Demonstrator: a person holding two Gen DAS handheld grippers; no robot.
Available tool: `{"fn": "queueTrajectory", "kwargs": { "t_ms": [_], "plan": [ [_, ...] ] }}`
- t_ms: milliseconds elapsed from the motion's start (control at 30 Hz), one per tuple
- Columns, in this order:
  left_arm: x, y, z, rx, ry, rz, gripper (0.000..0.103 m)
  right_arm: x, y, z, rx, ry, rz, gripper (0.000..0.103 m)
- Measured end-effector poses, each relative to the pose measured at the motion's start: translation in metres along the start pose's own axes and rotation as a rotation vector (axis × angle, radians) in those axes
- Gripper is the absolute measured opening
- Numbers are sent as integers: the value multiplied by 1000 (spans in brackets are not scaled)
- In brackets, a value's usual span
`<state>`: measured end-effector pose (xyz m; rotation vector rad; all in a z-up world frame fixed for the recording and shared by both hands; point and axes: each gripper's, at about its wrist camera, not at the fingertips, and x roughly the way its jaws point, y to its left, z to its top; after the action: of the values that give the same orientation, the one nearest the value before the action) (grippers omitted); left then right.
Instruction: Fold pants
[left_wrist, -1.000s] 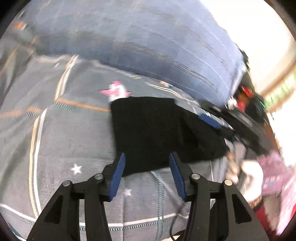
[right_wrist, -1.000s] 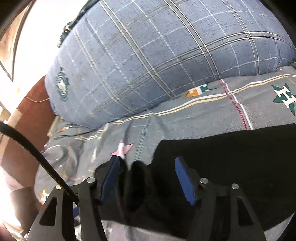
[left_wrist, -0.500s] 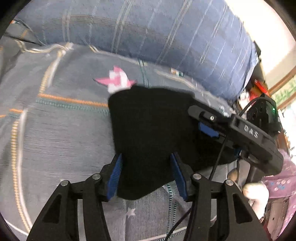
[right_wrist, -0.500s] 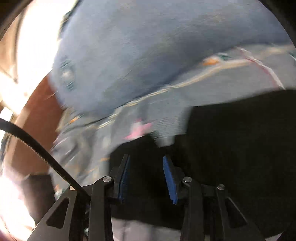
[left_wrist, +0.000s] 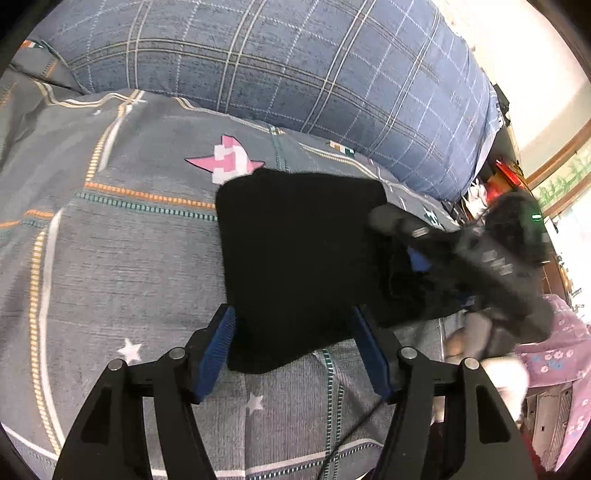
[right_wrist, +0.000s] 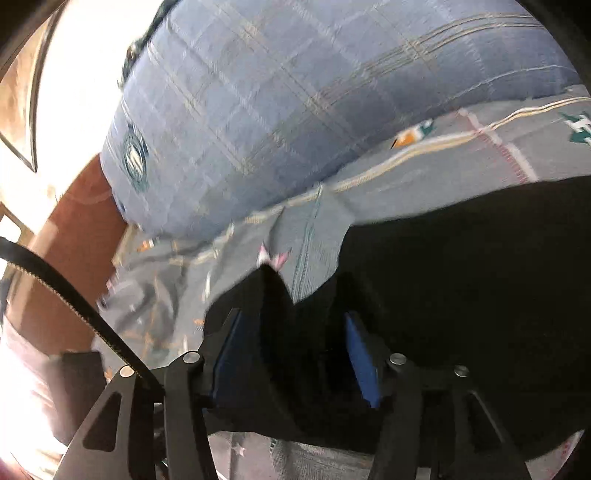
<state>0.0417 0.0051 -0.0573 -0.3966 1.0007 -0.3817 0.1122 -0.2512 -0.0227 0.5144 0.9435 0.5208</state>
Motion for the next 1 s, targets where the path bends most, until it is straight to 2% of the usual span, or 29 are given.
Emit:
{"fn": "queueTrajectory", "kwargs": {
  "t_ms": [33, 67, 100, 133, 200, 333, 433, 600, 767, 867, 1000],
  "plan": [
    [-3, 0, 0, 3, -5, 4, 63, 6, 0, -3, -5, 17, -2, 55],
    [-3, -2, 2, 5, -10, 9, 63, 13, 1, -5, -8, 40, 0, 44],
    [-6, -2, 2, 7, -15, 12, 63, 16, 2, -7, -5, 51, 0, 17],
    [-9, -2, 3, 9, -21, 13, 63, 13, 2, -7, 13, 48, 22, 11],
    [-12, -2, 7, 12, -30, 17, 63, -3, -3, -8, 45, 10, 62, 10],
    [-9, -8, 18, 6, -42, 4, 63, -35, -22, -10, 102, -56, 53, 10],
    [2, -21, 28, 21, -46, -9, 63, -41, -44, -14, 139, -59, -7, 9],
    [33, -43, 54, 50, -33, -11, 63, -33, -58, -20, 177, -49, -15, 10],
    [75, -28, 69, 15, 25, 112, 63, -28, -56, -19, 152, -44, -33, 10],
    [82, -22, 66, 43, -15, 130, 68, -24, -63, -21, 153, -42, -16, 9],
    [87, -33, 58, 151, -55, 190, 74, -22, -69, -23, 164, -55, 19, 7]
  ]
}}
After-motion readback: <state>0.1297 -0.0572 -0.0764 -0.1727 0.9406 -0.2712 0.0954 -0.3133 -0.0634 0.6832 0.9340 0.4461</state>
